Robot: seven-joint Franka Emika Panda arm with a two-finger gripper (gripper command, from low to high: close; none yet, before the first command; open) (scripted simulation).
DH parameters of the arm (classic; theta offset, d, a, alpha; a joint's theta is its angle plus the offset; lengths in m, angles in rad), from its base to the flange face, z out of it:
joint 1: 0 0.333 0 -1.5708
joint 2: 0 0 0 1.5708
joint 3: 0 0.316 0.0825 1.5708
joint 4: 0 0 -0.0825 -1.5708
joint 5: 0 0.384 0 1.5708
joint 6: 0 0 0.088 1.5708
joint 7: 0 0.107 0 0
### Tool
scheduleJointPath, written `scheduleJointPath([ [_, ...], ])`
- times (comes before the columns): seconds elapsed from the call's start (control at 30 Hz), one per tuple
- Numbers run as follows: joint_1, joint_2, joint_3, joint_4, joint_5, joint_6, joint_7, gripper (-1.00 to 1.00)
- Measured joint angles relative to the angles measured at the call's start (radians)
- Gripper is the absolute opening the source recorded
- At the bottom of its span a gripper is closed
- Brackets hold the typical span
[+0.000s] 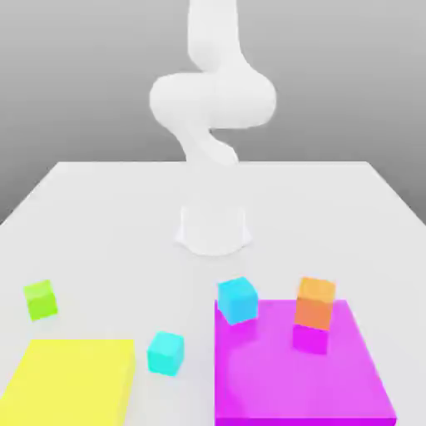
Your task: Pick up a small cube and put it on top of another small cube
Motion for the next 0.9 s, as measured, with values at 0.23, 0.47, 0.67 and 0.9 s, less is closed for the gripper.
scheduleJointPath([
  [0.23,-0.007,0.224,-0.027,-0.095,0.192,0.101,0.228,0.0],
  [0.47,-0.029,0.439,-0.008,-0.189,0.305,0.202,0.504,0.0],
  [0.67,-0.065,0.607,0.021,-0.275,0.31,0.31,0.806,0.0],
  [0.9,-0.101,0.765,-0.016,-0.386,0.113,0.457,1.303,0.0],
])
